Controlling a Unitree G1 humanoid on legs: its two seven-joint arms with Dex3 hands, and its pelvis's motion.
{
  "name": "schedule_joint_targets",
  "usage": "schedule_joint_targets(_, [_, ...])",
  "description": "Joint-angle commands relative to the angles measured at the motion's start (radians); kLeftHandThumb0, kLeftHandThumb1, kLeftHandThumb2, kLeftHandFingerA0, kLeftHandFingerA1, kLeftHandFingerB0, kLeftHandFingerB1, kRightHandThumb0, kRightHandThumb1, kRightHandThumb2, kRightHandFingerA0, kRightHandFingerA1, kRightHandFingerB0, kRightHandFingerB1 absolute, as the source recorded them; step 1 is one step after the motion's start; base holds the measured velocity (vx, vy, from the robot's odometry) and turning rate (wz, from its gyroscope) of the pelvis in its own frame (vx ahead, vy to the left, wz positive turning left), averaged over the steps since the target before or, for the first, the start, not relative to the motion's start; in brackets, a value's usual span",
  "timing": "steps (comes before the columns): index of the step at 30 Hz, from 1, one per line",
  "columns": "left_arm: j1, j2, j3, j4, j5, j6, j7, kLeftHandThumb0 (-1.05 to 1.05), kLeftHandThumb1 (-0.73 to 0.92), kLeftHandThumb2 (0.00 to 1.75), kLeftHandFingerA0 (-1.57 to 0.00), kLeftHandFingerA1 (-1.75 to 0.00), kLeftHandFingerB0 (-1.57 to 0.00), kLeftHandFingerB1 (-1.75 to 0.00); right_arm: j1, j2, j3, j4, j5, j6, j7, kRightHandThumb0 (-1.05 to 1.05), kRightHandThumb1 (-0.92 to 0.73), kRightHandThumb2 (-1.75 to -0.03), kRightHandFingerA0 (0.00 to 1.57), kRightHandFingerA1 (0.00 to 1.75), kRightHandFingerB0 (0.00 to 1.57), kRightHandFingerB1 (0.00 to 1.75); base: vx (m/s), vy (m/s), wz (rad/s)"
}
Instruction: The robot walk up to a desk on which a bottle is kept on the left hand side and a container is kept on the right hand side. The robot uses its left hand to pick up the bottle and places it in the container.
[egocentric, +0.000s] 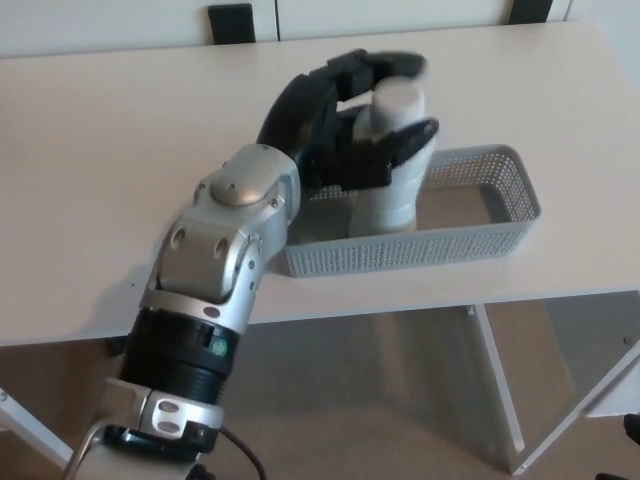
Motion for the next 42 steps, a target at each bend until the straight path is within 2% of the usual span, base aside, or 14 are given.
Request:
schedule_joint_targets(1, [-0.036, 0.029, 0.069, -0.002, -0.091, 0.140, -0.058, -1.00, 0.72, 1.06, 0.00, -0.03, 0.00, 0.00, 0.000, -0.009, -0.011, 0.003, 0.006, 0.014, -0.007, -0.20, -0.50, -0.93, 0.36, 0.60, 0.14, 0.49, 0.00, 0.000, 0.00])
schedule_joint_targets(6, [-0.056, 0.040, 0.091, 0.018, -0.094, 0.148, -0.064, -1.01, 0.76, 1.09, 0.00, -0.05, 0.00, 0.00, -0.006, -0.012, -0.013, 0.002, 0.008, 0.018, -0.005, -0.20, -0.50, -0.93, 0.35, 0.60, 0.13, 0.49, 0.00, 0.000, 0.00])
schedule_joint_targets(7, [-0.054, 0.064, 0.064, 0.017, -0.061, 0.116, -0.073, -1.01, 0.84, 1.15, 0.00, -0.05, 0.00, 0.00, -0.008, -0.011, -0.014, 0.001, 0.009, 0.020, -0.006, -0.20, -0.50, -0.93, 0.35, 0.61, 0.13, 0.49, 0.00, 0.000, 0.00])
schedule_joint_targets(12, [-0.060, 0.084, 0.063, 0.003, -0.067, 0.112, -0.087, -1.00, 0.84, 1.15, 0.00, -0.03, 0.00, 0.00, -0.008, -0.010, -0.013, -0.005, 0.007, 0.025, -0.011, -0.21, -0.49, -0.92, 0.35, 0.60, 0.13, 0.49, 0.00, 0.000, 0.00])
schedule_joint_targets(17, [-0.101, 0.126, 0.072, -0.060, -0.078, 0.158, -0.093, -1.01, 0.71, 1.07, 0.00, 0.00, 0.00, 0.00, -0.007, -0.008, -0.010, -0.009, 0.003, 0.021, -0.014, -0.19, -0.50, -0.93, 0.35, 0.60, 0.13, 0.49, 0.00, 0.000, 0.00])
schedule_joint_targets(21, [-0.158, 0.190, 0.072, -0.164, -0.066, 0.173, -0.105, -1.01, 0.71, 1.07, 0.00, 0.00, 0.00, 0.00, -0.015, -0.009, -0.009, -0.019, 0.005, 0.033, -0.016, -0.19, -0.50, -0.92, 0.35, 0.60, 0.13, 0.49, 0.00, 0.000, 0.00])
schedule_joint_targets(22, [-0.178, 0.220, 0.088, -0.210, -0.080, 0.165, -0.125, -0.94, 0.81, 0.65, 0.00, 0.00, 0.00, 0.00, -0.022, -0.009, -0.008, -0.019, 0.004, 0.035, -0.019, -0.19, -0.50, -0.93, 0.35, 0.60, 0.13, 0.49, 0.00, 0.000, 0.00])
schedule_joint_targets(23, [-0.181, 0.271, 0.110, -0.297, -0.089, 0.149, -0.148, -0.94, 0.66, 1.07, 0.00, -0.07, 0.00, -0.09, -0.024, -0.009, -0.006, -0.018, 0.000, 0.031, -0.021, -0.20, -0.50, -0.92, 0.35, 0.60, 0.13, 0.49, 0.00, 0.000, 0.00])
schedule_joint_targets(25, [-0.165, 0.349, 0.157, -0.430, -0.111, 0.123, -0.184, -0.95, 0.66, 1.06, 0.00, -0.04, 0.00, -0.08, -0.032, -0.015, -0.011, -0.016, -0.002, 0.028, -0.023, -0.20, -0.49, -0.92, 0.34, 0.59, 0.13, 0.49, 0.00, 0.000, 0.00])
schedule_joint_targets(27, [0.000, 0.426, 0.264, -0.580, -0.147, 0.093, -0.217, -0.93, 0.66, 1.04, 0.00, -0.05, 0.00, -0.09, -0.016, -0.023, -0.023, -0.025, 0.005, 0.029, -0.017, -0.21, -0.48, -0.92, 0.33, 0.59, 0.14, 0.49, 0.00, 0.000, 0.00])
schedule_joint_targets(31, [0.346, 0.479, 0.492, -0.587, -0.182, -0.006, -0.296, -0.91, 0.71, 1.04, 0.00, -0.09, 0.00, -0.04, 0.033, -0.035, -0.027, -0.046, -0.001, 0.029, -0.006, -0.20, -0.50, -0.93, 0.35, 0.60, 0.14, 0.49, 0.00, 0.000, 0.00])
schedule_joint_targets(35, [0.489, 0.482, 0.603, -0.529, -0.207, -0.052, -0.333, -0.90, 0.73, 1.04, 0.00, -0.10, 0.00, -0.04, 0.043, -0.039, -0.027, -0.039, -0.002, 0.019, 0.002, -0.19, -0.51, -0.93, 0.36, 0.60, 0.15, 0.49, 0.00, 0.000, 0.00])
schedule_joint_targets(36, [0.591, 0.482, 0.667, -0.467, -0.213, -0.110, -0.366, -0.94, 0.77, 1.04, 0.00, -0.08, 0.00, 0.00, 0.041, -0.042, -0.029, -0.034, -0.002, 0.017, 0.004, -0.19, -0.51, -0.93, 0.36, 0.60, 0.13, 0.49, 0.00, 0.000, 0.00])
schedule_joint_targets(42, [0.836, 0.457, 0.819, -0.370, -0.272, -0.166, -0.461, -0.83, 0.62, 0.95, 0.00, -0.14, 0.00, -0.10, 0.015, -0.045, -0.028, -0.018, -0.005, 0.028, -0.006, -0.18, -0.52, -0.94, 0.35, 0.60, 0.12, 0.48, 0.00, 0.000, 0.00])
